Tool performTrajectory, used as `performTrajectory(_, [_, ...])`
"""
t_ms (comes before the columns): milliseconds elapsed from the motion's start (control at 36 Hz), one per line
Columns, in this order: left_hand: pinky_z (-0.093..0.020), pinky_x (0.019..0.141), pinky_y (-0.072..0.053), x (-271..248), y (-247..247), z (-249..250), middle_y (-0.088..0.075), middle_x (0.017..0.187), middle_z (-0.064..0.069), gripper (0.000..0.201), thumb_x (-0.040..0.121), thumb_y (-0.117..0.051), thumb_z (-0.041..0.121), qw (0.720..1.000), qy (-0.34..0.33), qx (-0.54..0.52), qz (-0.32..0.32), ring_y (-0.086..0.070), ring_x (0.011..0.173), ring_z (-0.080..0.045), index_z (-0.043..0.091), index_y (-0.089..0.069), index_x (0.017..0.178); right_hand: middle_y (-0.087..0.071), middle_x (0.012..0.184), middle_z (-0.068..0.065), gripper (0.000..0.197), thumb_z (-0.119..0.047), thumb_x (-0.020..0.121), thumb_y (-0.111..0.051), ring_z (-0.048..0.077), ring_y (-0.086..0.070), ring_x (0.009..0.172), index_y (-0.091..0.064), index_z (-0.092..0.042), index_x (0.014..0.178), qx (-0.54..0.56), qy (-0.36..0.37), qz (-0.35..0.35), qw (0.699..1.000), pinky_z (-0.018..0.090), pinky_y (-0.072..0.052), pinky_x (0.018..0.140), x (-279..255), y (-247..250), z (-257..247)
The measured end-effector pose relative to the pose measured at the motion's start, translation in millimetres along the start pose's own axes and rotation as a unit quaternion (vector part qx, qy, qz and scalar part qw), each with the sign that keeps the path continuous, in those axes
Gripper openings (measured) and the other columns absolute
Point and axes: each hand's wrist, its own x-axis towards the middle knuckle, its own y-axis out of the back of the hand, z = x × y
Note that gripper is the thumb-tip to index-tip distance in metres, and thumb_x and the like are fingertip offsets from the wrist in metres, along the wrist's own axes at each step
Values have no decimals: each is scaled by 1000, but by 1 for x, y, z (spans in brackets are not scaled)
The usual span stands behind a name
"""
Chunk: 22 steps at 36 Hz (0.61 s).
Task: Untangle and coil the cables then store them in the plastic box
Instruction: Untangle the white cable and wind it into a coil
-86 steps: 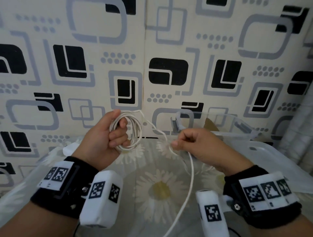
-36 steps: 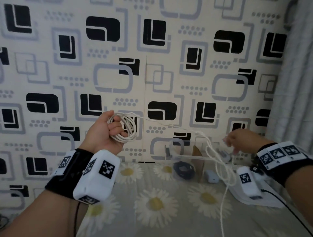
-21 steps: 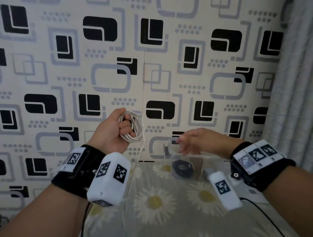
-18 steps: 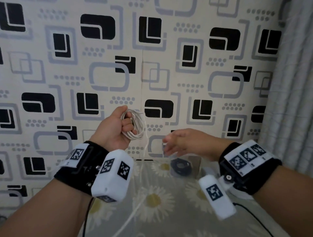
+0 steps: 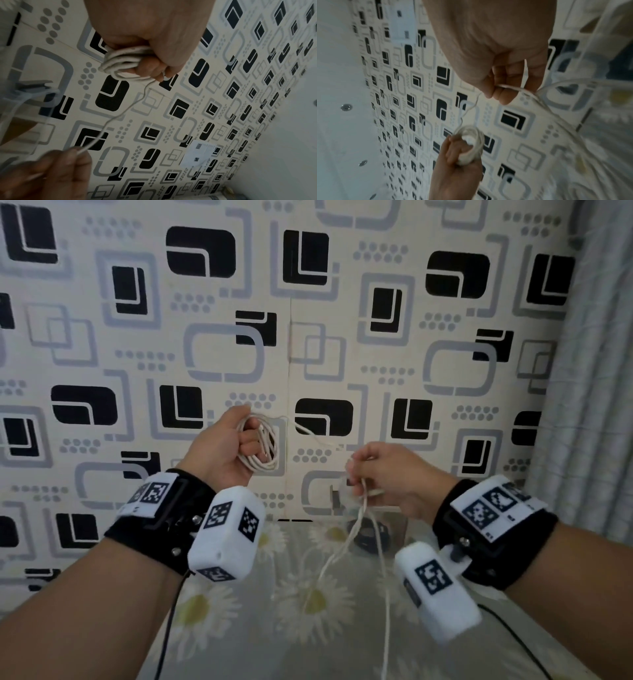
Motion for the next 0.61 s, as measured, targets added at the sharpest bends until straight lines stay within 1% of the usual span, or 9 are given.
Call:
performTrajectory(83, [-20,54,-31,-4,-3,1,-24,42,9,39,99,-45,37,999,20,23,-40,-23,34,-6,17,-44,66,-61,79,4,5,-9,92,-62,14,-61,59,-59,-8,97,-4,25,57,998,36,-56,63,6,14,-10])
performTrajectory(194, [-19,46,-35,-13,-12,3,-21,41,11,39,98,-42,40,990,40,52,-123,-21,33,-7,18,-45,66,-64,84,3,7,-14,92,-63,12,-65,68,-64,-13,86,-101,91,127,982,29,-55,58,24,33,-16])
performTrajectory(250, [-19,44,-36,-17,-18,3,-21,41,11,40,98,-41,40,985,41,67,-154,-21,32,-6,18,-46,65,-63,78,-2,11,-17,91,-64,10,-61,70,-65,-16,80,-177,140,169,959,29,-51,64,37,43,-20])
performTrajectory(306, [-19,44,-37,-22,-25,2,-21,41,11,40,99,-41,40,981,33,79,-177,-21,32,-6,17,-46,65,-60,71,-8,12,-21,92,-64,9,-55,69,-70,-14,84,-233,170,190,939,31,-48,76,47,50,-26])
performTrajectory(333, [-20,44,-37,-24,-28,2,-22,41,11,40,99,-41,40,979,28,82,-185,-21,33,-6,17,-46,66,-59,70,-10,14,-22,92,-63,11,-54,68,-71,-12,88,-252,174,191,933,31,-48,78,51,52,-29])
performTrajectory(417, [-20,45,-39,-27,-35,-2,-22,42,10,41,99,-41,40,977,16,80,-198,-21,34,-6,17,-47,65,-59,74,-7,18,-21,95,-58,15,-56,70,-73,-12,96,-283,156,176,930,31,-49,73,62,50,-35])
performTrajectory(472, [-20,46,-39,-28,-37,-4,-22,42,10,41,99,-42,40,977,10,73,-201,-21,34,-6,17,-47,65,-61,88,-4,20,-16,96,-54,16,-57,85,-74,-13,95,-295,136,155,933,29,-46,79,66,44,-35])
performTrajectory(528, [-20,47,-38,-28,-38,-4,-23,42,10,42,99,-41,39,978,1,66,-198,-21,35,-7,17,-47,65,-61,98,-1,27,-8,97,-46,15,-56,95,-72,-14,94,-301,109,112,941,26,-42,81,66,37,-33])
performTrajectory(611, [-20,48,-37,-27,-35,-4,-23,41,10,41,99,-41,40,981,-7,53,-188,-22,34,-7,17,-47,66,-65,95,-1,27,-5,98,-44,13,-61,93,-70,-10,97,-292,70,23,954,24,-47,79,63,26,-20])
